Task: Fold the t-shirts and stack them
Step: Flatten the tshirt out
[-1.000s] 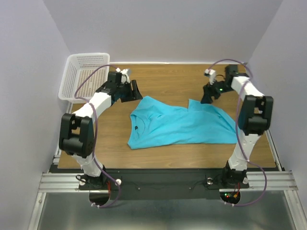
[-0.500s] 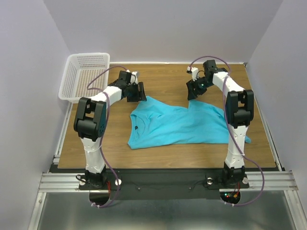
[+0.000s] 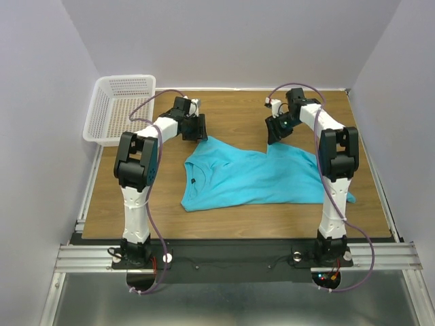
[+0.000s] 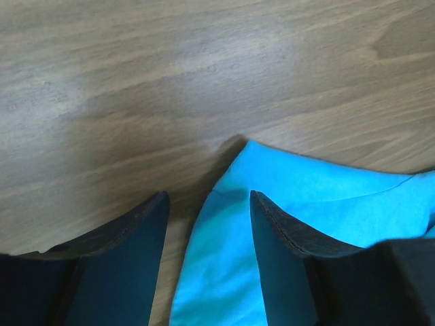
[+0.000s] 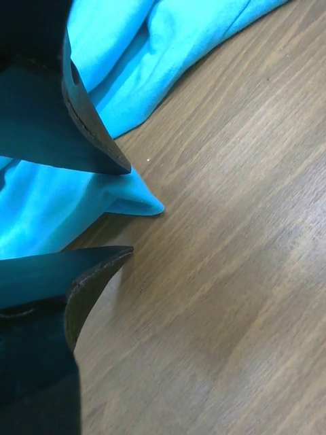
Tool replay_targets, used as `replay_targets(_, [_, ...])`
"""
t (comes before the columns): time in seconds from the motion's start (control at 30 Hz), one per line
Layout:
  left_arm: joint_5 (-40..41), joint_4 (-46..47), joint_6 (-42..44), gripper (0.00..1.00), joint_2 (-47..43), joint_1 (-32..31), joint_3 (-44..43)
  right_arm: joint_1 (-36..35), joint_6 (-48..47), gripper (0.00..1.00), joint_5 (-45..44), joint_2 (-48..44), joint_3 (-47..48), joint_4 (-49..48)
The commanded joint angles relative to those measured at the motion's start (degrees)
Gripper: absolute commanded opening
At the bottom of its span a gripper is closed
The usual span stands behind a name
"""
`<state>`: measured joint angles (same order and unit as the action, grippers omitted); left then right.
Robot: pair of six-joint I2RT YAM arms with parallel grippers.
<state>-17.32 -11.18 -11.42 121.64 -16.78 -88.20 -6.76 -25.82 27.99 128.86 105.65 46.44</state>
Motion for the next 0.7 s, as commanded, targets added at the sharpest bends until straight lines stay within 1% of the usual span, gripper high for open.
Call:
replay_targets(0.0, [-1.5,-1.5,1.8,0.59,1.0,-0.2,-3.2,-0.7,1.4,0.50,-0.2,-0.4,-0.1,-1.3])
replay_targets(0.03, [-2.2,-1.5,1.9,0.55,1.3,-0.2,-3.6,-0.8,1.6,0.48,-0.2,-0.3,-0.2,-1.2])
replay_targets(0.1, [-5.0,-1.1,2.2,0.50,1.8,-0.3,-4.2,-0.7,1.9,0.41,0.0,-0.2,0.0,-1.1])
replay_targets(0.13, [-7.6,-0.5,2.1,0.40,1.9,-0.3,-4.0,-0.9,2.0,0.34,0.0,-0.1,0.1,-1.1])
replay_targets(0.17, [-8.7,-0.1,2.1,0.33,1.9,-0.2,-3.9,-0.8,2.3,0.28,0.1,0.1,0.3,-1.2])
replay_targets(0.2, [-9.7,0.7,2.1,0.22,1.9,-0.2,-3.6,-0.8,2.7,0.22,0.1,0.1,0.5,-1.2])
replay_targets(0.23, [-10.6,1.2,1.9,0.01,1.8,-0.3,-3.3,-0.8,2.9,0.15,0.1,-0.3,0.6,-1.1])
replay_targets(0.27, [-11.4,1.7,1.9,0.00,0.9,-0.2,-2.8,-0.8,3.1,0.01,-0.3,-0.6,0.7,-1.2])
replay_targets(0.33, [-11.4,3.4,1.8,0.00,-0.7,-0.1,-0.2,-0.4,3.9,0.01,-1.4,-1.8,0.4,-1.5])
replay_targets(0.37, [-10.1,3.9,1.4,0.00,-2.8,0.5,0.8,0.0,4.4,0.00,-1.9,-3.3,0.2,-2.2])
replay_targets(0.4, [-9.2,5.4,0.9,0.00,-4.3,1.1,3.7,0.6,5.9,0.00,-2.5,-4.3,-0.1,-2.9])
replay_targets(0.47, [-5.6,6.6,-1.0,0.00,-7.3,2.5,6.9,3.3,7.5,0.01,-3.1,-7.7,-1.9,-4.7])
replay_targets(0.5, [-4.4,7.6,-1.8,0.00,-10.4,4.2,8.5,4.5,9.4,0.01,-3.8,-9.0,-2.8,-7.0])
replay_targets(0.57, [-2.1,8.9,-3.7,0.00,-13.4,6.2,13.4,8.2,10.8,0.01,-5.6,-11.8,-6.6,-9.6])
replay_targets(0.6, [-1.8,10.1,-4.1,0.00,-16.0,7.8,16.4,9.5,12.1,0.01,-7.2,-14.6,-8.1,-12.6])
replay_targets(0.67, [-1.9,10.8,-4.7,0.00,-17.8,9.0,18.5,12.7,13.0,0.01,-8.5,-17.0,-13.2,-15.2])
